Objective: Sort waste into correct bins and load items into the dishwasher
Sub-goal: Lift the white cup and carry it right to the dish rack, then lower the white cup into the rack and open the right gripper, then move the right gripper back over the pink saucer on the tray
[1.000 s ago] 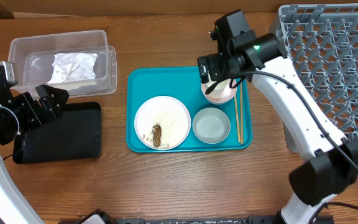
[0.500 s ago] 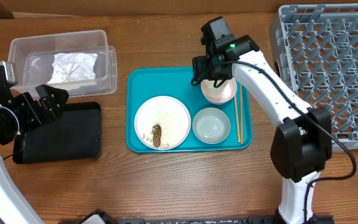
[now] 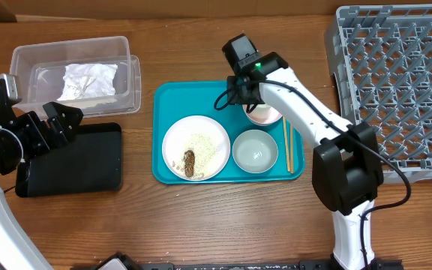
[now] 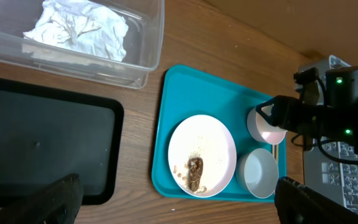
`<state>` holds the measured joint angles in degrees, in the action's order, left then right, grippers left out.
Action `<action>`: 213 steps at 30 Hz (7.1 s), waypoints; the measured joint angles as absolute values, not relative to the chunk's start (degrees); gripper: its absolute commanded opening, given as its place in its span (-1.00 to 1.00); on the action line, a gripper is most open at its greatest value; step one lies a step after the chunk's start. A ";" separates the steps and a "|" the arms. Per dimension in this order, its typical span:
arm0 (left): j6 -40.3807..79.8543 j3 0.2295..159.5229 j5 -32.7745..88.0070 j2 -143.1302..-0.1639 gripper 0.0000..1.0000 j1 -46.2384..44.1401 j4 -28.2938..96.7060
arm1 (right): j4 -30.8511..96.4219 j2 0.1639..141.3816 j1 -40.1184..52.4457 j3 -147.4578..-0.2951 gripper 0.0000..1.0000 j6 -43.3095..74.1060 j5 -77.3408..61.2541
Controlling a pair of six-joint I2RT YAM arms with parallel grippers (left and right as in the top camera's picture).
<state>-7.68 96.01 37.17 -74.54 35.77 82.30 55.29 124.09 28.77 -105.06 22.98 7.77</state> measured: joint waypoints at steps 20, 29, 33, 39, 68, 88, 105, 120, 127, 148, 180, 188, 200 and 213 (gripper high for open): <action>-7.68 96.01 37.17 -74.54 1.00 35.77 82.30 | 58.15 124.38 29.23 -105.14 -0.92 25.41 9.63; -7.68 96.01 37.17 -74.54 1.00 35.77 82.30 | 66.54 124.38 28.99 -113.36 -0.92 25.45 8.80; -7.68 96.01 37.17 -74.54 1.00 35.77 82.30 | 72.77 124.40 28.05 -121.71 -0.93 25.36 8.78; -7.68 96.01 37.17 -74.54 1.00 35.77 82.32 | 83.11 124.46 23.83 -137.62 -0.92 22.55 8.67; -7.68 96.01 37.17 -74.54 1.00 35.77 82.32 | 58.83 124.88 -44.47 -138.15 -0.92 18.83 -24.95; -7.68 96.01 37.17 -74.54 0.99 35.77 82.30 | 11.81 124.95 -53.87 -100.84 -0.92 17.98 -55.51; -7.68 96.01 37.17 -74.54 1.00 35.77 82.30 | 10.28 127.42 -54.00 -100.36 -0.92 16.69 -54.41; -7.68 96.03 37.17 -74.54 1.00 35.77 82.30 | 11.35 129.62 -56.82 -100.25 -0.55 16.53 -54.17; -7.68 96.03 37.17 -74.54 1.00 35.77 82.32 | 12.38 129.62 -58.39 -100.25 -0.62 18.24 -54.59; -7.68 96.03 37.17 -74.54 1.00 35.77 82.30 | 18.81 121.84 -65.87 -100.22 -0.66 26.28 -52.18; -7.68 96.01 37.17 -74.54 1.00 35.77 82.30 | 28.14 121.60 -42.24 -100.16 -0.92 11.07 0.69; -7.68 96.03 37.17 -74.54 1.00 35.77 82.30 | 28.56 122.93 -42.13 -100.18 -0.92 10.48 4.23; -7.68 96.01 37.17 -74.54 1.00 35.77 82.30 | 38.11 122.76 -42.50 -105.06 -0.92 14.39 16.58; -7.68 96.03 37.17 -74.54 1.00 35.77 82.32 | 42.94 120.25 -43.79 -105.71 -0.92 18.44 15.62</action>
<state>-7.68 96.03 37.17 -74.54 35.77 82.32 42.94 120.25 -43.79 -105.71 18.44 15.62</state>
